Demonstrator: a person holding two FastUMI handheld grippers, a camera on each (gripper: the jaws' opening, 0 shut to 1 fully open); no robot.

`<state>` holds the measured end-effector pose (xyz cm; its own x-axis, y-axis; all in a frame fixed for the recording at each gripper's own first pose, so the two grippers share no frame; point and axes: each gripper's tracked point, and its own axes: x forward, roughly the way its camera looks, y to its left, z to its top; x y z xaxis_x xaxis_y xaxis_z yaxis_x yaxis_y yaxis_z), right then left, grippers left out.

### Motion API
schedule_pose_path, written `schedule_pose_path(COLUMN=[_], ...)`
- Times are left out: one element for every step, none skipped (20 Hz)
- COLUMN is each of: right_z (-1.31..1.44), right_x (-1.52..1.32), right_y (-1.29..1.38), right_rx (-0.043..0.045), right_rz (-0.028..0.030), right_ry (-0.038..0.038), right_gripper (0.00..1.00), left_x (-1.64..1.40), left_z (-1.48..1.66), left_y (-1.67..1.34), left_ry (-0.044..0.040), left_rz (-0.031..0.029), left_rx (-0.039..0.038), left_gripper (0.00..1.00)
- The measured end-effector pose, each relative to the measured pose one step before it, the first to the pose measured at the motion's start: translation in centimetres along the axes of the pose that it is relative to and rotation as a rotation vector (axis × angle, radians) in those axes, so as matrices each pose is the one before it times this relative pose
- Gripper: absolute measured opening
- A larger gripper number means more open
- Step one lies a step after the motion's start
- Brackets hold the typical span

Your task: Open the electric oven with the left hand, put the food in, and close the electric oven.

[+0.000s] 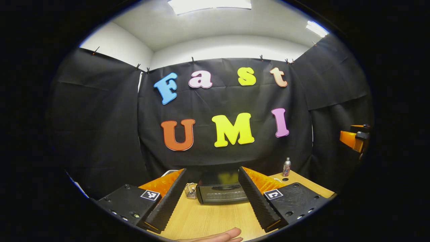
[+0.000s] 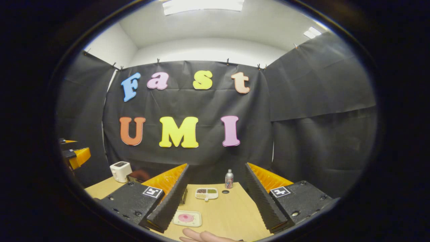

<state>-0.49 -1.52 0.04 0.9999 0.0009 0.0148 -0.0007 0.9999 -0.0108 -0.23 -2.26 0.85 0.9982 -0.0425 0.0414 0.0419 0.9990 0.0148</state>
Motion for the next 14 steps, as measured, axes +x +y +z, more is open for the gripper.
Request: schedule_pose_path(right_z=[-0.093, -0.096, -0.127, 0.112, 0.106, -0.082, -0.175, -0.018, -0.149, -0.102, -0.228, -0.084, -0.09, -0.128], right_x=[0.003, -0.026, -0.005, -0.017, -0.015, -0.038, -0.021, -0.065, 0.0, 0.174, 0.046, 0.24, 0.128, 0.298], right_y=[-0.073, -0.029, -0.127, -0.098, -0.121, -0.126, -0.136, -0.039, -0.066, -0.084, -0.214, -0.1, 0.064, -0.006], right_rx=[0.00186, 0.00081, -0.00041, 0.00099, -0.00033, -0.00093, -0.00036, -0.00097, 0.00106, 0.00061, 0.00114, 0.00159, -0.00069, -0.00202], right_rz=[0.00034, 0.00152, 0.00232, 0.00163, 0.00198, 0.00223, 0.00261, 0.00669, 0.00602, 0.004, 0.0032, 0.0036, 0.00641, 0.00481], right_ry=[0.00026, 0.00172, 0.00038, -0.00369, -0.00587, -0.00675, -0.00406, -0.00327, -0.00398, -0.00162, -0.00272, -0.00342, -0.00293, -0.00092], right_gripper=[0.99, 0.99, 0.99, 0.99, 0.99, 0.99, 0.99, 0.99, 0.99, 0.99, 0.99, 0.99, 0.99, 0.99], left_x=[-0.123, 0.092, -0.052, 0.089, 0.113, 0.068, 0.017, 0.218, 0.118, 0.117, 0.107, 0.208, 0.099, 0.121], left_z=[0.042, -0.212, -0.244, -0.192, -0.081, 0.021, -0.175, -0.173, -0.286, -0.164, 0.127, 0.102, 0.12, 0.1], left_y=[0.021, -0.073, -0.33, -0.288, -0.153, -0.174, -0.088, -0.152, -0.277, 0.027, 0.311, 0.115, -0.033, -0.042], left_ry=[0.00185, 0.00323, 0.00815, 0.00559, 0.00181, -0.00134, -0.00154, -0.00015, -0.00005, -0.0034, -0.00764, -0.00776, -0.0087, -0.00946], left_rz=[-0.00019, -0.0011, -0.0035, -0.00537, -0.00406, -0.00218, 0.00165, 0.00001, -0.00247, 0.00987, 0.01491, 0.00816, 0.00465, 0.00225], left_rx=[-0.00108, -0.00163, -0.00076, -0.0002, 0.00059, 0.00338, 0.00434, 0.00347, 0.00013, -0.00488, -0.00315, 0.00066, -0.00011, -0.00339], left_gripper=[0.96, 0.96, 0.96, 0.96, 0.96, 0.96, 0.96, 0.96, 0.96, 0.96, 0.96, 0.96, 0.96, 0.96])
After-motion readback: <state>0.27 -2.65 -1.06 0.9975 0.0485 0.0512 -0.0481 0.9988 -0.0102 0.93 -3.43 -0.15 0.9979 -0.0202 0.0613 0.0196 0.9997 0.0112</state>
